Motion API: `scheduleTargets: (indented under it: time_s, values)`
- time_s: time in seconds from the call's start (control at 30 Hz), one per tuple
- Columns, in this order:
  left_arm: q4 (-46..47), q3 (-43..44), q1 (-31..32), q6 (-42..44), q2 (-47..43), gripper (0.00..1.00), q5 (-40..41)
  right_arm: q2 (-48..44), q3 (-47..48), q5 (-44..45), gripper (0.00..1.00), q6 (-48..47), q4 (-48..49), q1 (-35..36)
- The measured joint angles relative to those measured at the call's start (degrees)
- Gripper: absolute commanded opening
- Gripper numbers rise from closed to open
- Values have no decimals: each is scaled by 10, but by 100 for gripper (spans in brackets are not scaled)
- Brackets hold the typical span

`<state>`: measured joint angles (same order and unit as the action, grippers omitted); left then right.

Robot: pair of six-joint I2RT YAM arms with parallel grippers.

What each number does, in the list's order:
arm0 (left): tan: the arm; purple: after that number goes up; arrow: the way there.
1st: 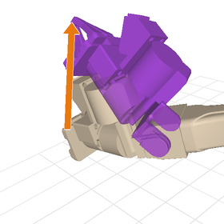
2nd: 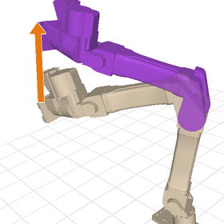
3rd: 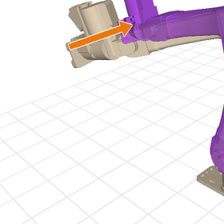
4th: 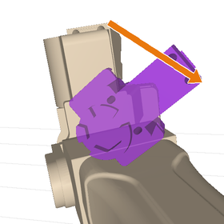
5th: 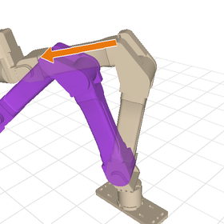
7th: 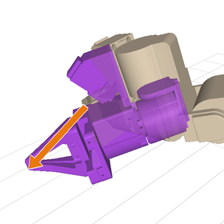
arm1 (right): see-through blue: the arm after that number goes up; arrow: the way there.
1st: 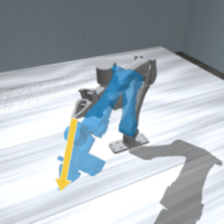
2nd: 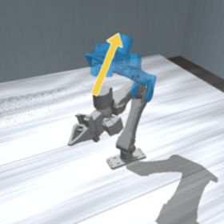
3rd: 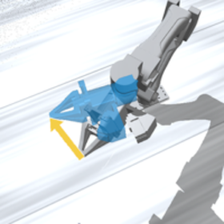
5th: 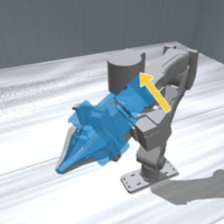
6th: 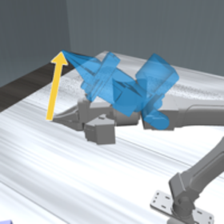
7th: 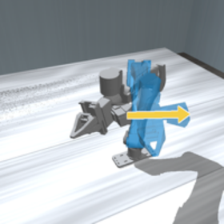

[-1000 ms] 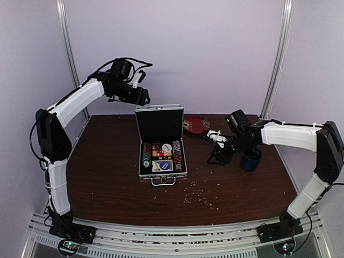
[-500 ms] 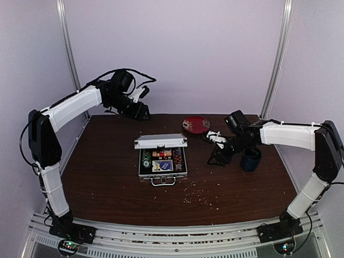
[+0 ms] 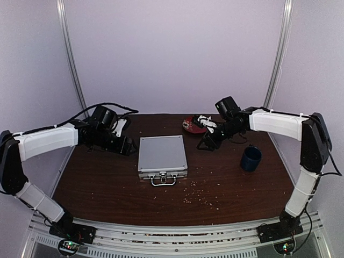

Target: Pack up texas hold em set

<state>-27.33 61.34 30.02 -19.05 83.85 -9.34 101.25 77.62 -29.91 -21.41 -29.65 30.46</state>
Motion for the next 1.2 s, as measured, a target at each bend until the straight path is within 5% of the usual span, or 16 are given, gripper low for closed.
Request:
scheduleTargets:
  time_s: [0.33,1.2]
  values:
    - [177,-54,-31,-62,82,77,-57,225,227,-96,52,40,-66,0]
    - [213,86,-19,9,274,63,-115,226,130,-242,52,-53,-187,57]
